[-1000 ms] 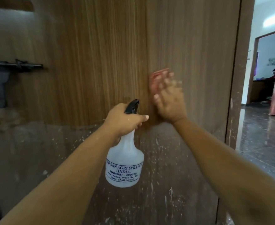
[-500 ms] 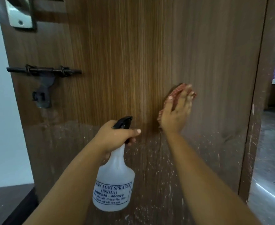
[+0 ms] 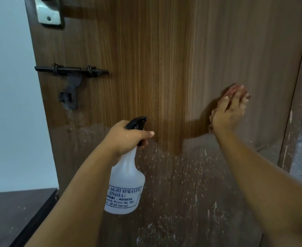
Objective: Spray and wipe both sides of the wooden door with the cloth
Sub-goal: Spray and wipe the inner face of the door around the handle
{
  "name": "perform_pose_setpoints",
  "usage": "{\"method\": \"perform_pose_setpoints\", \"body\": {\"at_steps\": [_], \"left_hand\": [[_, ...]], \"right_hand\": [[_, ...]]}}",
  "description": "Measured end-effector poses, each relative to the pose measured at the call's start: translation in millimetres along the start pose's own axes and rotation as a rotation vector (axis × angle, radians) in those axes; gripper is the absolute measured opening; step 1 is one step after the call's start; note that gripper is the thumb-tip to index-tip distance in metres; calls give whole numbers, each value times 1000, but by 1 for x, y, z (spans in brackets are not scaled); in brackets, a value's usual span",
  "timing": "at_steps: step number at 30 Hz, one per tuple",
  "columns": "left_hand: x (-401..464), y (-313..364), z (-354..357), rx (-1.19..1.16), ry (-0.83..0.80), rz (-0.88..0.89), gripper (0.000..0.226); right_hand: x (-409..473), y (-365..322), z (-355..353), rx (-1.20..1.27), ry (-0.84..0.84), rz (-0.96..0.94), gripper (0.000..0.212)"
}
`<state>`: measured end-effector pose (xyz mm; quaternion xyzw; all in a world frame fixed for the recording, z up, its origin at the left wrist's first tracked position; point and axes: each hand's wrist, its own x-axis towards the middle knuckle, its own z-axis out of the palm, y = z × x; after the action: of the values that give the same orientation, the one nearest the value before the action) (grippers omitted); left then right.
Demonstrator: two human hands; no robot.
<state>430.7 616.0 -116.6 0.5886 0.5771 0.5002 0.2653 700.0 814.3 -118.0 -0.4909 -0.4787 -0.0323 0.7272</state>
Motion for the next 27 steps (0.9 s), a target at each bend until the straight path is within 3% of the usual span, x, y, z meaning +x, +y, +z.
{"method": "perform_pose_setpoints", "body": {"at_steps": [2,3,8,12,14,18,19,20,22,27], "left_hand": [[-5,-2,-3,-7,22,-11,26],[-7,-3,-2,-4,31,-16,24],[-10,-9,-12,66,96,-43,24],[-22,-14,-35,117,138,47,30],[-32,-20,-46,139,183,72,31],[-43,-30,-69,29,222,2,22],[-44,-32,-74,36,254,-15,24],[-44,-33,-79,63,271,-21,26],[-46,-36,-87,116,273,-16,30],[-53,-50,-100,132,348,3,46]], "right_hand": [[-13,-33,13,107,55,327,56],[-23,-46,20,120,57,359,57],[-85,-79,41,-12,-24,-173,58],[-114,-113,56,-36,15,-108,59],[-153,-126,66,-85,-92,-452,57],[-190,-99,66,-179,-566,-1690,52],[-176,-93,60,-272,-643,-1905,56],[-156,-93,56,-344,-690,-1975,60],[-113,-107,51,-346,-626,-1795,58],[-92,-163,61,-171,-284,-774,59]]}}
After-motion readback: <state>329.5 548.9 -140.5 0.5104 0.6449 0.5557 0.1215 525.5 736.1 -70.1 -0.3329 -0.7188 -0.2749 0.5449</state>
